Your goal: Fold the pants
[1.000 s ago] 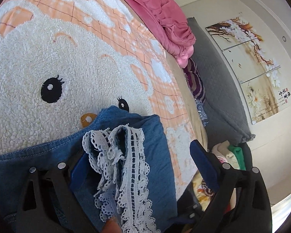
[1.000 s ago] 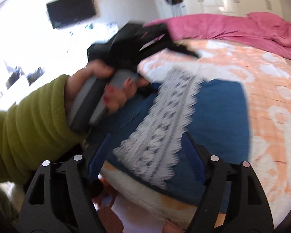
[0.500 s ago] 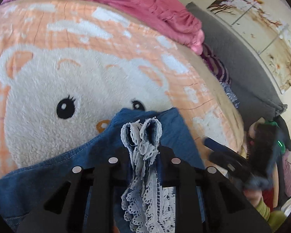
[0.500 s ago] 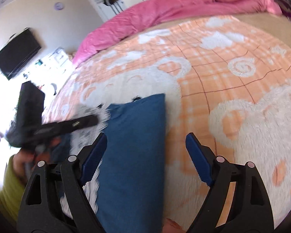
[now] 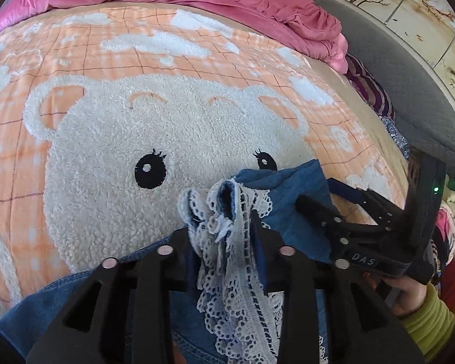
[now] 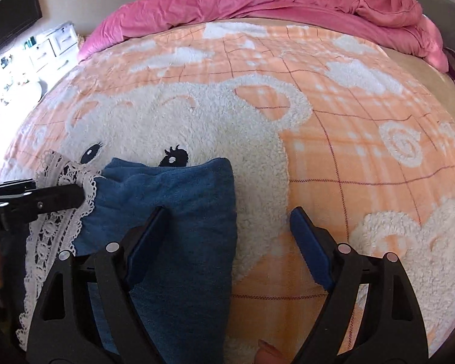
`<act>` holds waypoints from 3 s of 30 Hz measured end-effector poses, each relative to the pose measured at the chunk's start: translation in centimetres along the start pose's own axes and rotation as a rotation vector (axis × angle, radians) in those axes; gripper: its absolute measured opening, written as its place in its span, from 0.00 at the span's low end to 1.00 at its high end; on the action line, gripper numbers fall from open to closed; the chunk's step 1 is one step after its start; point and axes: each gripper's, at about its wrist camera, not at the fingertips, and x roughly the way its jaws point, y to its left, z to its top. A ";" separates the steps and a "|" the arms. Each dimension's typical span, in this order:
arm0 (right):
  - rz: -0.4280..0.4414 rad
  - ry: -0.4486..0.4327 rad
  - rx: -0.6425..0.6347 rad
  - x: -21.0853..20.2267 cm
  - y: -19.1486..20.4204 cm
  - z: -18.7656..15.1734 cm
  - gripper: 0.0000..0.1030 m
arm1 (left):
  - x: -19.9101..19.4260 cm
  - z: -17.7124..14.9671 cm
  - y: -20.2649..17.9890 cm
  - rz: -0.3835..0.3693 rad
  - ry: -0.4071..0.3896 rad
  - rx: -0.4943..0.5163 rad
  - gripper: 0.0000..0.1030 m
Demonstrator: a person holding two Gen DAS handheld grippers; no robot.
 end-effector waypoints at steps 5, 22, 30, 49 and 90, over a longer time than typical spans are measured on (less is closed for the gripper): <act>0.087 -0.044 0.081 -3.0 -1.1 -0.6 0.74 | -1.5 -0.3 0.2 0.028 -0.032 -0.004 0.51; 0.127 -0.115 -0.020 -10.9 0.8 -7.4 0.79 | -7.0 -7.3 -1.3 0.056 -0.123 -0.057 0.62; 0.175 -0.093 -0.015 -11.8 1.2 -8.5 0.79 | -8.3 -9.6 -1.2 0.063 -0.121 -0.082 0.71; 0.251 0.048 0.050 -9.5 0.6 -11.2 0.67 | -7.6 -15.1 -2.8 -0.044 0.002 -0.115 0.70; 0.266 -0.053 -0.088 -12.2 4.0 -10.5 0.61 | -12.6 -16.4 -2.3 0.091 -0.113 -0.181 0.42</act>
